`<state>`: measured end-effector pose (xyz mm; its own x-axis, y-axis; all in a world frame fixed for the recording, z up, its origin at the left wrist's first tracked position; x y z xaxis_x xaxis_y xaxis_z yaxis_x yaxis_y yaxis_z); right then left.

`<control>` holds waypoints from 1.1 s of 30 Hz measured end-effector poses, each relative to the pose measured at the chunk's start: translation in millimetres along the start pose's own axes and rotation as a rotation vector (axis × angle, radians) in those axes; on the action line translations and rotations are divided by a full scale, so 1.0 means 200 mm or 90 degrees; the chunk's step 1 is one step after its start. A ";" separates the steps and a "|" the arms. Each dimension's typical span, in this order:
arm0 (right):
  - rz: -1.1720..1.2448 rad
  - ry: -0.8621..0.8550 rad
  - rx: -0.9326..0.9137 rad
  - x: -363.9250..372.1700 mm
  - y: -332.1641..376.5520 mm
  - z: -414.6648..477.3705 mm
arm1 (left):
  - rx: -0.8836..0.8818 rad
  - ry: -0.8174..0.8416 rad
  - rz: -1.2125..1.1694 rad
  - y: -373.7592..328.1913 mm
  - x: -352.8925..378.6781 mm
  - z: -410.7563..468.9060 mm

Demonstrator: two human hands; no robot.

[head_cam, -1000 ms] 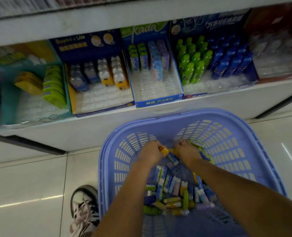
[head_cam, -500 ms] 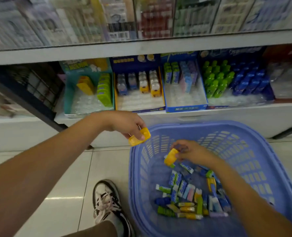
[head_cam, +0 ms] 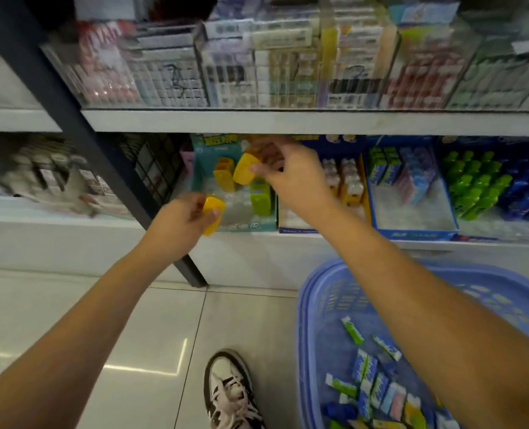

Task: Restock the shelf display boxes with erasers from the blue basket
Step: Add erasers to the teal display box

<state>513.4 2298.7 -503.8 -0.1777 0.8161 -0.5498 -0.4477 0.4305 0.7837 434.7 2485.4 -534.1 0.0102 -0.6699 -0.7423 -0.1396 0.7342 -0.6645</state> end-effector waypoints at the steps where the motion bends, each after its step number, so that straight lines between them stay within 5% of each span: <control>1: -0.035 0.029 -0.001 0.05 0.00 0.06 | 0.000 0.008 0.025 0.02 0.02 0.01; 6: -0.192 0.135 0.036 0.22 -0.06 0.21 | 0.025 -0.019 0.048 0.06 0.08 0.03; 15: -0.217 0.144 0.004 0.27 -0.07 0.22 | 0.014 -0.064 -0.010 0.07 0.10 0.01; 23: -0.433 0.213 -0.042 0.27 -0.01 0.24 | 0.021 -0.057 -0.078 0.08 0.08 0.03; 26: -0.342 0.190 -0.030 0.23 0.02 0.21 | 0.046 -0.079 -0.226 0.07 0.06 0.02; 30: 0.030 0.242 -0.007 0.20 0.07 0.13 | 0.088 -0.075 -0.321 0.05 0.05 0.02; 33: 0.085 0.270 -0.007 0.19 0.05 0.11 | 0.084 -0.090 -0.328 0.04 0.06 0.03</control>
<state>521.0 2343.0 -511.4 -0.5779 0.6331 -0.5150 -0.4045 0.3259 0.8545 439.6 2483.4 -548.2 0.1780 -0.9315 -0.3172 0.0431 0.3294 -0.9432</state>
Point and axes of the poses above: each hand's wrist, its own z-axis towards the middle knuckle, its own x-axis out of the palm, y = z × x, the point moved 1 cm from there along z, towards the middle knuckle, and after that the axes turned 4 degrees about y, right-handed, at the moved point
